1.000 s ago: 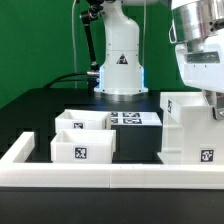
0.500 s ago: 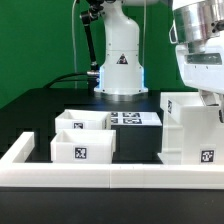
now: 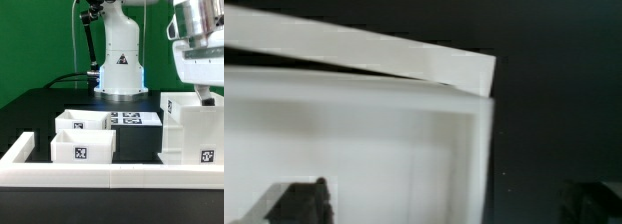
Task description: Assemble drawer
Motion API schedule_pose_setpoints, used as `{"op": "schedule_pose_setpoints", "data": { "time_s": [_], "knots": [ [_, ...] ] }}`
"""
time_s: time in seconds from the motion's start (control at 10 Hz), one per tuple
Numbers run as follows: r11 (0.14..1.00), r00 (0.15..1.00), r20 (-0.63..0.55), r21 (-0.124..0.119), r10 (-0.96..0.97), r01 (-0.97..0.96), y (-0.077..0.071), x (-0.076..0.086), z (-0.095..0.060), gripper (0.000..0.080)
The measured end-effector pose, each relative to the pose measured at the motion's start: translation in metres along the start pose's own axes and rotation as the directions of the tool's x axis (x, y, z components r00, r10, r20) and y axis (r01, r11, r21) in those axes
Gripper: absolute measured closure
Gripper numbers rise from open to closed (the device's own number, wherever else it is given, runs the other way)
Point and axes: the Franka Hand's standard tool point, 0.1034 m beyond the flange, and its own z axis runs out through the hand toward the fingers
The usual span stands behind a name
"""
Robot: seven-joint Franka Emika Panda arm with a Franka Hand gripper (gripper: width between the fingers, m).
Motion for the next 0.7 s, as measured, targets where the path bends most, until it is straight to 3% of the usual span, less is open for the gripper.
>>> {"op": "schedule_pose_setpoints", "data": {
  "time_s": [0.2,0.4,0.7],
  "knots": [
    [0.988,0.988,0.015,-0.003,-0.151,0.151,0.012,0.003,-0.025,0.0150],
    [0.986,0.986,0.004,0.020,-0.164,0.164,0.021,0.008,-0.037,0.0150],
    [0.979,0.979,0.006,0.016,-0.205,0.205,0.022,0.006,-0.035,0.0150]
  ]
}}
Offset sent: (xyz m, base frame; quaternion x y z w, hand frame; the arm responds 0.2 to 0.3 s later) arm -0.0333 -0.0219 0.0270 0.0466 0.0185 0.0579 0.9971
